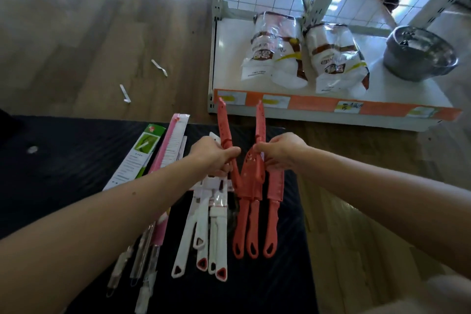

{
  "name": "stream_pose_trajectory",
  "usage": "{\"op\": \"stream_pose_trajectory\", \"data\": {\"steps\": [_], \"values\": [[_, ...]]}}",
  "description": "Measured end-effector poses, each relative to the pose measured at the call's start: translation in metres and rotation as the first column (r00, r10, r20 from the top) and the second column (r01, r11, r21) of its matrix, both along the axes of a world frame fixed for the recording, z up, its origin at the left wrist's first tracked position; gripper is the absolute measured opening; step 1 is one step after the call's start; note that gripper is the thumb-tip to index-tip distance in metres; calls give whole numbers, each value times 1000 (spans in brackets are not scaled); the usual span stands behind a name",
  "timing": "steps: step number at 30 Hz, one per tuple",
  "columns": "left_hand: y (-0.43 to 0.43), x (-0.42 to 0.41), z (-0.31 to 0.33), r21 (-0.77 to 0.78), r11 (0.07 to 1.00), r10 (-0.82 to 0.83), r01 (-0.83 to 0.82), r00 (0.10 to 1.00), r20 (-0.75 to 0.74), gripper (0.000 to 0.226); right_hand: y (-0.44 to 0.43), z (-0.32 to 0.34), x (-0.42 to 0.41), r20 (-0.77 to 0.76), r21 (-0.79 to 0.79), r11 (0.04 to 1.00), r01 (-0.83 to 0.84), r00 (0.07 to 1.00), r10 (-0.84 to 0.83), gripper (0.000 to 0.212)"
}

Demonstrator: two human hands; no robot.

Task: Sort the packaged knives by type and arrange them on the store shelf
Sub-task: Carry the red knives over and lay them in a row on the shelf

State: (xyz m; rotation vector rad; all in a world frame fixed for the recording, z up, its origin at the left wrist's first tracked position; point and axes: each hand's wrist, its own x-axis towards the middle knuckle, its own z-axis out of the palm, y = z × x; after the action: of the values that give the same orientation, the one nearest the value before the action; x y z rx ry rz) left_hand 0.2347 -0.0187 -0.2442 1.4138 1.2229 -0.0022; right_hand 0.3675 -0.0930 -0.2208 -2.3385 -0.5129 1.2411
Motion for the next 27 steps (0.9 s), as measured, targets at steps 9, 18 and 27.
{"op": "stream_pose_trajectory", "data": {"steps": [9,18,27], "values": [[31,8,81,151,987,48,-54,998,42,25,21,75,5,-33,156,985,79,997,-74,19],[43,12,266,364,927,62,-88,995,82,27,36,255,3,10,223,973,54,998,-58,17],[25,24,444,315,932,153,-179,983,105,26,22,452,11,21,248,969,0,1000,-6,19]]}}
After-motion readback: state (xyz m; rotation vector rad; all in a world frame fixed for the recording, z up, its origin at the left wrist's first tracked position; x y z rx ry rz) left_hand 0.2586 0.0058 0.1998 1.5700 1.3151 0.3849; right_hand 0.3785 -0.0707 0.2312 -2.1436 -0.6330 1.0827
